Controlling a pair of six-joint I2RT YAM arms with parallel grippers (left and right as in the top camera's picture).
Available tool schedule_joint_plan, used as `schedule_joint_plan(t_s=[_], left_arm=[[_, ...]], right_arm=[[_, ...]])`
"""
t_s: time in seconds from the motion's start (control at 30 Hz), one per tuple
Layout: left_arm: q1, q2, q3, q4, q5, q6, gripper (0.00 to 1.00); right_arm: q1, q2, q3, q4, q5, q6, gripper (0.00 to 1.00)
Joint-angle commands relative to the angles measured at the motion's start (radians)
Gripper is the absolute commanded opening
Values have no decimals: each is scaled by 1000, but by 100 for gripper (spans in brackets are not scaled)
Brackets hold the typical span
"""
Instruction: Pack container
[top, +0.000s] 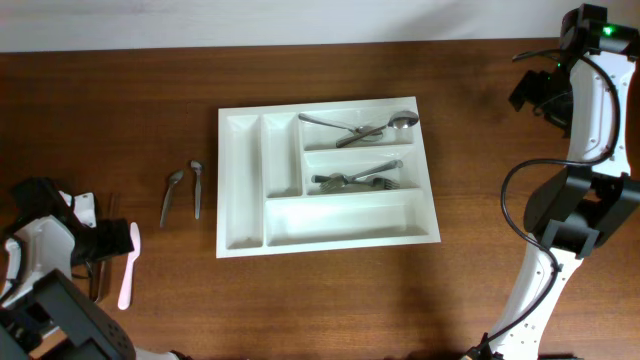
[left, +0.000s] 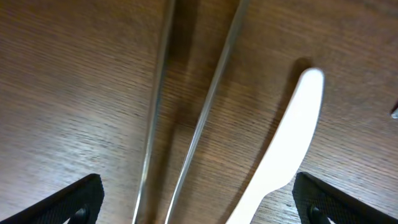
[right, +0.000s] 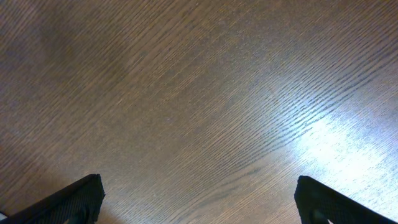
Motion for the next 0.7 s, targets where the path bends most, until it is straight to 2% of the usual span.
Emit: schedule_joint_plan(t_s=[0.0,0.3,0.67], left_arm=[[7,26,9,2,2,23,99],[18,26,9,7,-39,23,99],[75,59,9,24,24,46,99]], right_arm=[[-2,-25,-2,1,20,3,99],[-2,-25,-2,1,20,3,99],[-2,-25,-2,1,20,3,99]])
